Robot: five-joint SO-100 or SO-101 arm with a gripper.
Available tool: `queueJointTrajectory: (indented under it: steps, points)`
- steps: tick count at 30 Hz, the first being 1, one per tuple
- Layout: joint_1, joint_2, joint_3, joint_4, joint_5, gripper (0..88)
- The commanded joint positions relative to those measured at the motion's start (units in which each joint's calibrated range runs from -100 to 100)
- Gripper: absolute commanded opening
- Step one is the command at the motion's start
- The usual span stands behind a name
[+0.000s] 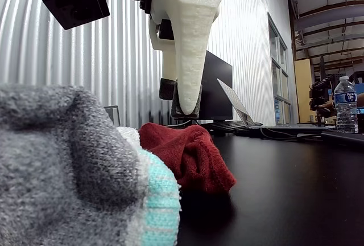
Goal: Put the sock in the container
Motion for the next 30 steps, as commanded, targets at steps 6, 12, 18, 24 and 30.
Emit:
queueJointTrajectory:
  steps: [6, 12, 18, 24, 30]
  points:
    - [-2.11, 2.00, -2.97, 0.63, 0.12, 50.8]
    - [-2.11, 7.10, -3.15, 0.46, 0.06, 50.8]
    - [-2.11, 12.45, -9.28, 0.46, -0.05, 50.8]
    - [-1.40, 17.30, -12.35, 0.63, -0.16, 48.4]
    - [-1.48, 17.89, -12.35, 0.80, 0.06, 23.8]
